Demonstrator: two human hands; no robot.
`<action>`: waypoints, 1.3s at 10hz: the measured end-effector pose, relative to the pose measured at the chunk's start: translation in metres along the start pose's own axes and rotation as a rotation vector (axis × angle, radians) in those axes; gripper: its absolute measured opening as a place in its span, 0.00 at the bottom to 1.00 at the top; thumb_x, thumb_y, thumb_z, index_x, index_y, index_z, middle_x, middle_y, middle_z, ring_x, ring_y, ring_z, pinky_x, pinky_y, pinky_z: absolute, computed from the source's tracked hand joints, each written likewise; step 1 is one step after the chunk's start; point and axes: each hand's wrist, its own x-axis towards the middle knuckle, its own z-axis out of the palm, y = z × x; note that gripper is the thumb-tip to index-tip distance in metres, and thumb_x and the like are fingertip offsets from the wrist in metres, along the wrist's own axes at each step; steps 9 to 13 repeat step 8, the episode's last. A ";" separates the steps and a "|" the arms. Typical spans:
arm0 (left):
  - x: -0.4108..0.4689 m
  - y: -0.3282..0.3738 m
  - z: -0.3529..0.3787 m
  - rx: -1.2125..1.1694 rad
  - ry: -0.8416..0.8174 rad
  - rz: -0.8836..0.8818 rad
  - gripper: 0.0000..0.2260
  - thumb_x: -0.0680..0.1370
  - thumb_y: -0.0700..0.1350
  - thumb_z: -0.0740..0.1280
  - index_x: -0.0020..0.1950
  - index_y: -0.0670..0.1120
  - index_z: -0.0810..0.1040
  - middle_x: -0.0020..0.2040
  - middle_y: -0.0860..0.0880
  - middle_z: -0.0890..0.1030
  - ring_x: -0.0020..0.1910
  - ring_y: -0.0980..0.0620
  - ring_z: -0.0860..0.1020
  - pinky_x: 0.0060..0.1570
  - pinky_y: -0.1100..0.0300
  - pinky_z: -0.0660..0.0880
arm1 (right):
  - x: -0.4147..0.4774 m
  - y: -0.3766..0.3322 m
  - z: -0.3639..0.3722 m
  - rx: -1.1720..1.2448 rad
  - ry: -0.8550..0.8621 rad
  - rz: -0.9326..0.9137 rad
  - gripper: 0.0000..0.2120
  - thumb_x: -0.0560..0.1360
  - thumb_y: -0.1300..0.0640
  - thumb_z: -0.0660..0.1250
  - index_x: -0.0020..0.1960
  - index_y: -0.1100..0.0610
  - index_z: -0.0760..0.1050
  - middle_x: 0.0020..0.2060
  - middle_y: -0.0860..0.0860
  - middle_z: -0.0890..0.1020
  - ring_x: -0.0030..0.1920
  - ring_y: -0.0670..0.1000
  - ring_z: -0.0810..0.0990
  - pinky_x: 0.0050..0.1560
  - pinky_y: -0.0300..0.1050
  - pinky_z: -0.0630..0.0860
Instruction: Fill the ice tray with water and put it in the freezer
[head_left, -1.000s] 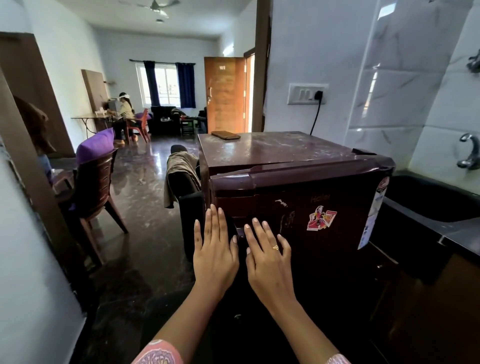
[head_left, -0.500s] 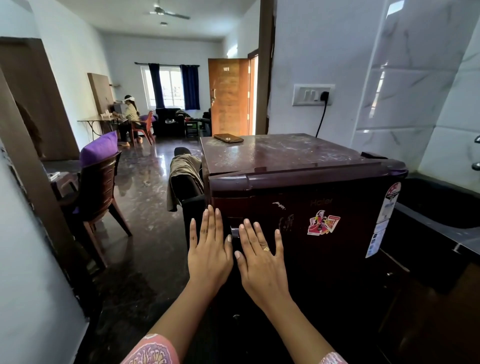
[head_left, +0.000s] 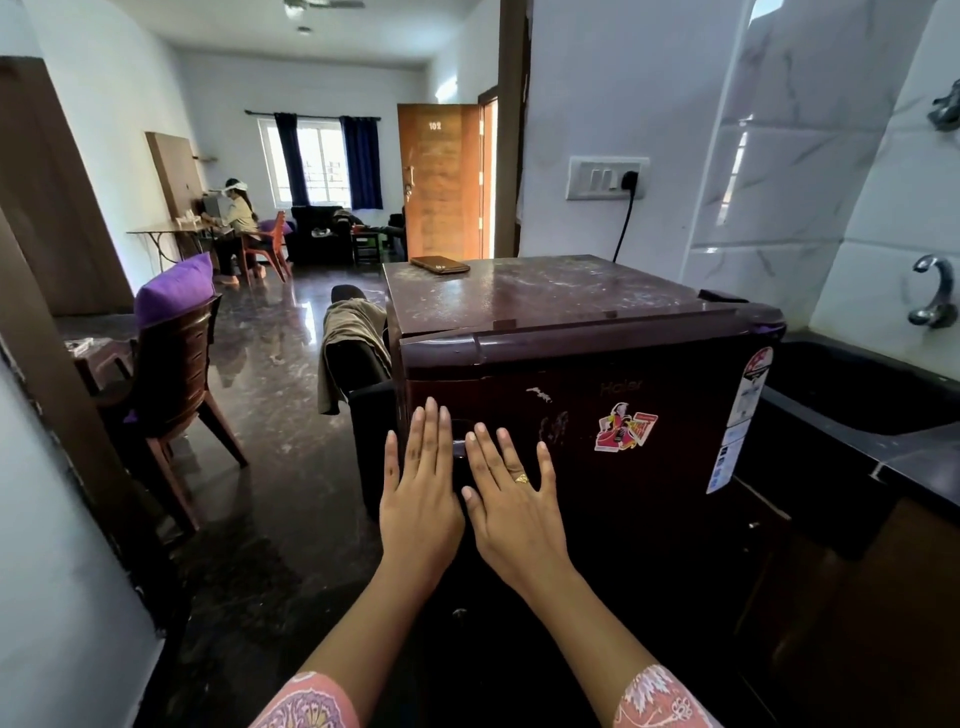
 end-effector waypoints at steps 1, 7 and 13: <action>-0.008 0.017 -0.006 -0.079 0.008 0.097 0.28 0.76 0.47 0.51 0.76 0.41 0.53 0.77 0.44 0.53 0.76 0.49 0.52 0.73 0.47 0.47 | -0.008 0.012 -0.002 -0.006 -0.019 0.048 0.25 0.76 0.49 0.51 0.71 0.56 0.62 0.70 0.50 0.69 0.71 0.49 0.65 0.69 0.53 0.47; 0.027 0.180 0.033 -0.303 -0.230 0.294 0.29 0.74 0.51 0.54 0.72 0.39 0.64 0.72 0.42 0.64 0.71 0.47 0.63 0.70 0.53 0.46 | -0.054 0.179 -0.034 0.005 -0.152 0.354 0.37 0.69 0.44 0.29 0.75 0.57 0.44 0.76 0.50 0.48 0.74 0.45 0.39 0.70 0.45 0.32; 0.041 0.210 0.036 -0.328 -0.247 0.294 0.30 0.75 0.54 0.48 0.73 0.40 0.58 0.74 0.43 0.60 0.73 0.48 0.56 0.71 0.56 0.39 | -0.053 0.209 -0.039 -0.024 -0.176 0.420 0.37 0.69 0.44 0.29 0.75 0.57 0.44 0.77 0.50 0.48 0.75 0.46 0.41 0.70 0.45 0.32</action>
